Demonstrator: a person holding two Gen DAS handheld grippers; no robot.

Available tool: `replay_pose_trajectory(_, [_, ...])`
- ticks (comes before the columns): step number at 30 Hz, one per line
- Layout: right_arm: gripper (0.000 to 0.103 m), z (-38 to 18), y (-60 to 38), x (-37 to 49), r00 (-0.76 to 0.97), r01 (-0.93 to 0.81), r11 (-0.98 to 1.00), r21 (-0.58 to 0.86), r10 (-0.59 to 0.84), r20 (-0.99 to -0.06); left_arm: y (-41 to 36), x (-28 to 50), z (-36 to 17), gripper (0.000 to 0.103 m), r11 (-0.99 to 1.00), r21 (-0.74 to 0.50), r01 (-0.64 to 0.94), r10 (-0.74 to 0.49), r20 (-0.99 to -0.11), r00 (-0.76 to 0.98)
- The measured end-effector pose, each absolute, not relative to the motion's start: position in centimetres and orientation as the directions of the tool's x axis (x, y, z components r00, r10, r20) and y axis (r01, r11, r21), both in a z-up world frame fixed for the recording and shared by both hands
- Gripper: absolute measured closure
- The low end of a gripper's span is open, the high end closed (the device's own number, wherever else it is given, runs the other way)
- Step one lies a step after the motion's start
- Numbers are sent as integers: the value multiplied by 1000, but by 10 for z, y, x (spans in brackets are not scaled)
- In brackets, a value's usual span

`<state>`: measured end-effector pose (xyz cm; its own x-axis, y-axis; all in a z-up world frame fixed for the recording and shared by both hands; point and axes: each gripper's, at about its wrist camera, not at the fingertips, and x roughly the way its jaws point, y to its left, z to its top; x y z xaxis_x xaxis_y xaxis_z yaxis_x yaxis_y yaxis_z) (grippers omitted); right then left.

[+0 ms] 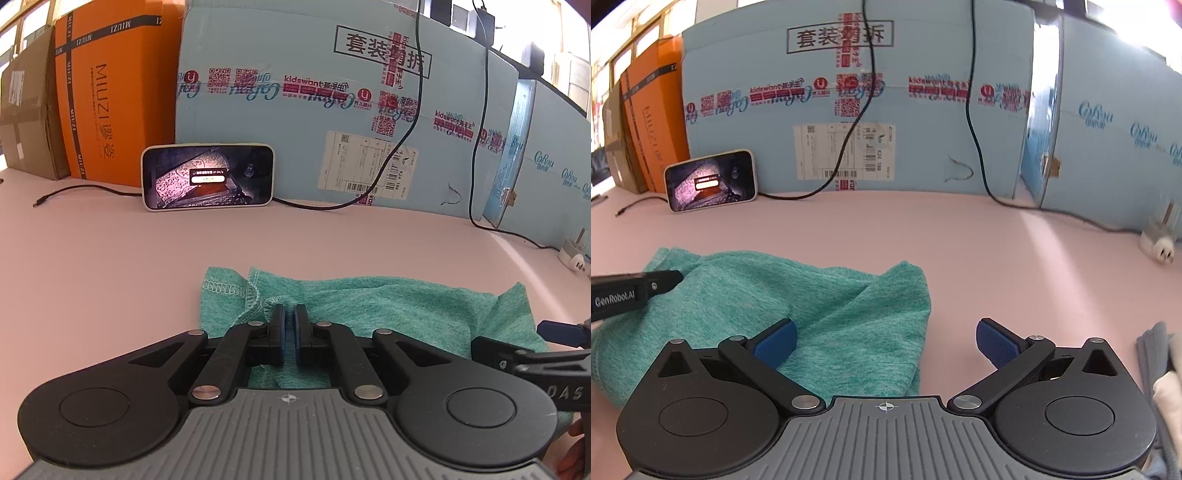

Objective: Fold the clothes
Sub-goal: 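Release the shirt with the left gripper and pull back, then lower both grippers over the green shirt bundle and close on it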

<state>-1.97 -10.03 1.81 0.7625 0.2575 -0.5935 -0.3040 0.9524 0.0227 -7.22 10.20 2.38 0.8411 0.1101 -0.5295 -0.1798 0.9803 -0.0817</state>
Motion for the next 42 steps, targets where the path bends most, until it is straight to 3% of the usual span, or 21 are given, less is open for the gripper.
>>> replay_pose_trajectory(3, [0, 19, -112, -16, 735, -292, 950, 109, 296, -610, 100, -72, 24, 97, 981, -67, -181, 118, -530, 840])
replay_pose_trajectory(7, [0, 21, -109, -15, 728, -302, 948, 103, 299, -617, 104, -71, 25, 97, 980, -92, -177, 101, -537, 837])
replay_pose_trajectory(10, [0, 24, -111, -9, 697, -331, 937, 110, 322, -640, 113, -65, 36, 95, 974, -140, -176, 61, -589, 806])
replay_pose_trajectory(11, [0, 27, -112, -7, 678, -348, 931, 111, 332, -656, 119, -64, 45, 88, 964, -189, -185, 33, -609, 792])
replay_pose_trajectory(12, [0, 33, -116, -4, 654, -364, 923, 122, 347, -673, 125, -65, 54, 72, 952, -236, -196, 8, -617, 787])
replay_pose_trajectory(14, [0, 49, -127, -4, 646, -361, 921, 148, 361, -672, 132, -76, 76, 50, 934, -305, -188, -30, -589, 807])
replay_pose_trajectory(16, [0, 67, -145, -13, 662, -348, 917, 196, 388, -641, 132, -91, 94, 41, 927, -346, -148, -89, -582, 808])
replay_pose_trajectory(18, [0, 80, -166, -23, 646, -349, 894, 282, 448, -619, 133, -106, 103, 25, 908, -401, -123, -157, -597, 787])
replay_pose_trajectory(23, [0, 65, -224, -43, 439, -195, 693, 694, 694, -571, 129, -132, 84, 23, 838, -527, -138, -299, -657, 691])
replay_pose_trajectory(27, [0, 39, -246, -59, 402, 2, 564, 826, 756, -517, 126, -136, 64, 23, 785, -596, -169, -373, -672, 640])
replay_pose_trajectory(32, [1, 21, -248, -61, 378, 133, 445, 886, 803, -460, 123, -135, 44, 23, 713, -668, -212, -442, -663, 604])
replay_pose_trajectory(38, [3, 10, -230, -50, 333, 183, 470, 863, 797, -504, 130, -134, 27, 23, 605, -741, -291, -456, -622, 636])
replay_pose_trajectory(42, [3, 9, -216, -32, 334, 176, 489, 854, 787, -519, 133, -131, 18, 15, 527, -791, -310, -462, -573, 676])
